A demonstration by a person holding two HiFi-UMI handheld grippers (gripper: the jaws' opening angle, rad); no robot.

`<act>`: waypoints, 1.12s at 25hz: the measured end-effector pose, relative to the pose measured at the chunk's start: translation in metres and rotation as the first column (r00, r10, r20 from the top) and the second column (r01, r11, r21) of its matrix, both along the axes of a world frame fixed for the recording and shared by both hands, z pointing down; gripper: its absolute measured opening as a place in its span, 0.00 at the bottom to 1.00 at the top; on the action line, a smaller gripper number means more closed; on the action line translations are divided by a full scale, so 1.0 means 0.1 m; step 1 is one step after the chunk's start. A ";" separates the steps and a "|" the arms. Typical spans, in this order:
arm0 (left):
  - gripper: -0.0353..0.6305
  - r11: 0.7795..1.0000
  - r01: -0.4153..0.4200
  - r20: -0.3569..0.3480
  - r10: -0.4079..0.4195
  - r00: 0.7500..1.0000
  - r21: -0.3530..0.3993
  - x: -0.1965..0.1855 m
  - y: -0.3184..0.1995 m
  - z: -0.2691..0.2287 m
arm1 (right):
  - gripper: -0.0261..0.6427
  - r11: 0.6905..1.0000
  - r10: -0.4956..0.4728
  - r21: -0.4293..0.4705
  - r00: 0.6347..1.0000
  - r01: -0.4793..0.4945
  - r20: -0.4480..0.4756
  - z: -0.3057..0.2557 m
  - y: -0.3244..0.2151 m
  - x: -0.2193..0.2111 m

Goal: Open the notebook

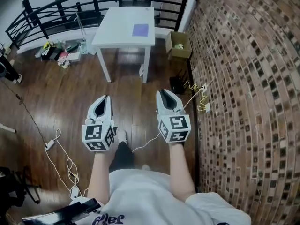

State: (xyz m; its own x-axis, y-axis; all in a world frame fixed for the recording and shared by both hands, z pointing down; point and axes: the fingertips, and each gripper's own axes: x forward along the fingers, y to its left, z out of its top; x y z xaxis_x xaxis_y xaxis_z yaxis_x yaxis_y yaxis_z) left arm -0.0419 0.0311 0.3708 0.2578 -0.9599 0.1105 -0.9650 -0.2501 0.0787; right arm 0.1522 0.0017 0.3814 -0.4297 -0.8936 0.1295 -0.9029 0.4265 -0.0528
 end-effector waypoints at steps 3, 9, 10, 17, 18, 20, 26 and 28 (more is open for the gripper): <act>0.07 1.000 -0.002 -0.012 0.002 1.000 -0.002 -0.20 -0.80 0.14 | 0.10 0.999 -0.033 -0.015 0.999 0.033 -0.042 0.16 -0.69 -0.36; 0.07 0.998 -0.063 -0.021 0.063 0.998 0.000 -0.83 -2.54 0.04 | 0.10 0.999 -0.030 -0.026 0.996 0.028 -0.084 0.09 -2.34 -1.05; 0.07 0.998 -0.067 -0.014 0.067 0.998 0.011 -0.95 -2.78 -0.02 | 0.10 1.000 -0.028 -0.013 0.996 0.027 -0.090 0.03 -2.55 -1.16; 0.07 0.990 -0.116 -0.019 0.115 0.993 -0.074 -1.13 -3.89 0.36 | 0.14 0.995 -0.015 -0.098 0.996 0.006 -0.084 0.40 -3.62 -1.36; 0.07 0.986 -0.132 -0.019 0.131 0.991 -0.098 -1.09 -4.00 0.48 | 0.16 0.992 -0.008 -0.124 0.997 -0.002 -0.080 0.51 -3.77 -1.33; 0.07 0.981 -0.155 -0.016 0.154 0.988 -0.119 -1.03 -4.28 0.63 | 0.17 0.990 0.007 -0.142 0.998 -0.016 -0.068 0.63 -4.11 -1.29; 0.07 0.978 -0.181 0.040 0.185 0.982 -0.100 -0.79 -5.48 0.82 | 0.19 0.988 0.044 -0.145 0.999 -0.046 -0.020 0.84 -5.38 -1.01; 0.08 0.973 -0.201 0.042 0.207 0.977 -0.113 -0.60 -5.94 0.88 | 0.19 0.985 0.021 -0.171 1.000 -0.022 -0.012 0.94 -5.83 -0.89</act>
State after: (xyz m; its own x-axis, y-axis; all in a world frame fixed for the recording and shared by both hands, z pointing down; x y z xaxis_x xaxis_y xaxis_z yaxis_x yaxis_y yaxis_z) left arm -0.1019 -0.5633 0.4589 0.4377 -0.8695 0.2289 -0.8981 -0.4349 0.0654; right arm 0.0634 -0.5818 0.4757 -0.4086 -0.8669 0.2854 -0.9126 0.3924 -0.1146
